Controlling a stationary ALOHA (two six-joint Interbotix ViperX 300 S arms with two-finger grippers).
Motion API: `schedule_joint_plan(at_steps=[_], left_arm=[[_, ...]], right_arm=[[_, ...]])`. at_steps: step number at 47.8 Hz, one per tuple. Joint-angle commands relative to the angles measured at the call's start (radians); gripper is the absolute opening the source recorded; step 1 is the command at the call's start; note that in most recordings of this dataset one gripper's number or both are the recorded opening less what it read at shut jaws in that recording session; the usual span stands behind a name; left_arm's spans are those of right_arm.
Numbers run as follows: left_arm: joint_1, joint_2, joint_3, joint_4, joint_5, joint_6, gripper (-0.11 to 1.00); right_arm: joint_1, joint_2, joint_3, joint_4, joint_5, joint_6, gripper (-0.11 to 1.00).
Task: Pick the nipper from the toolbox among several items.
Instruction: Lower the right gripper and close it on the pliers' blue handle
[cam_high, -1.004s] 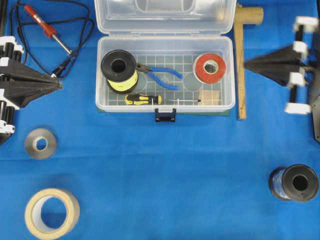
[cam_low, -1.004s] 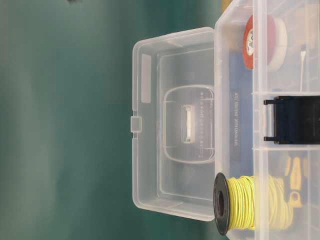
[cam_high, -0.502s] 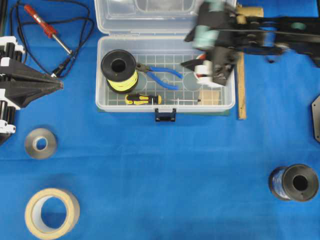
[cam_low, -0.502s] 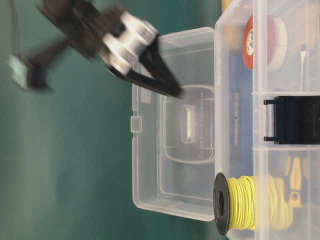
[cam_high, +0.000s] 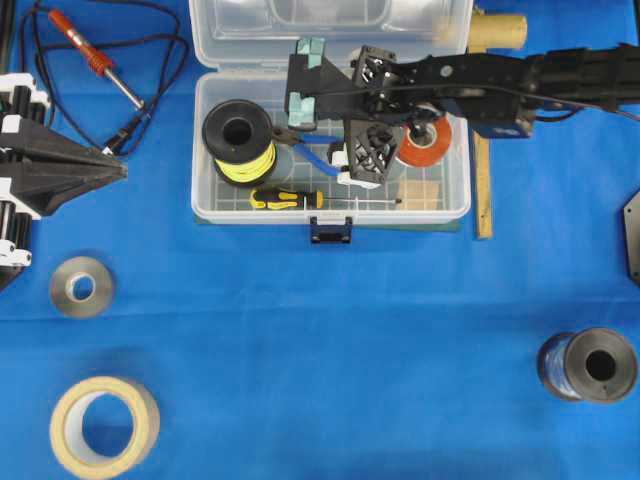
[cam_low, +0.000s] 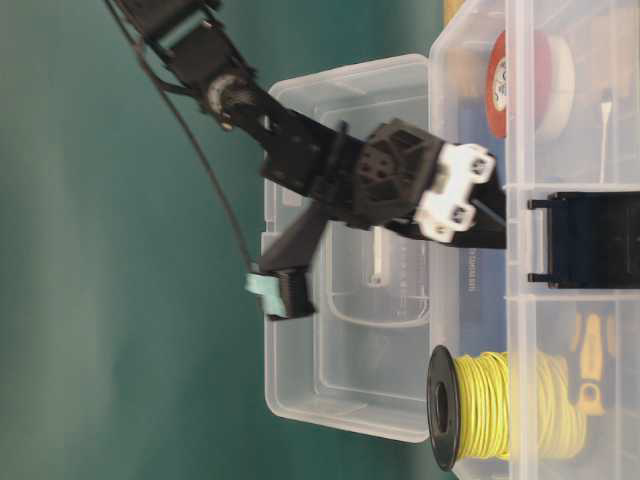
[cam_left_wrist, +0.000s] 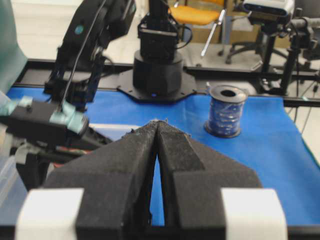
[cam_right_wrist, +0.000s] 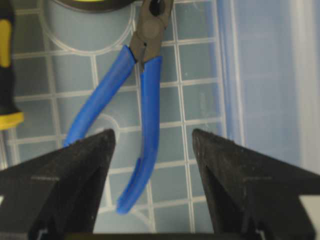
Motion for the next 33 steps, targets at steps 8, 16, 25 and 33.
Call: schedule_joint_plan(at_steps=[8, 16, 25, 33], left_arm=[[0.002, 0.008, -0.008, -0.003, -0.003, -0.009, 0.00], [0.000, 0.008, -0.008, -0.003, -0.003, -0.009, 0.00], [0.002, 0.006, -0.008, -0.003, -0.002, -0.008, 0.00], [0.000, 0.006, -0.008, -0.003, -0.003, -0.009, 0.00]], right_arm=[[-0.015, 0.034, -0.025, -0.011, -0.020, -0.017, 0.60], [-0.012, 0.052, -0.025, -0.009, -0.028, -0.028, 0.27], [-0.014, 0.023, -0.021, -0.009, -0.028, -0.028, 0.13], [-0.023, -0.084, -0.008, -0.009, -0.028, -0.023, 0.13]])
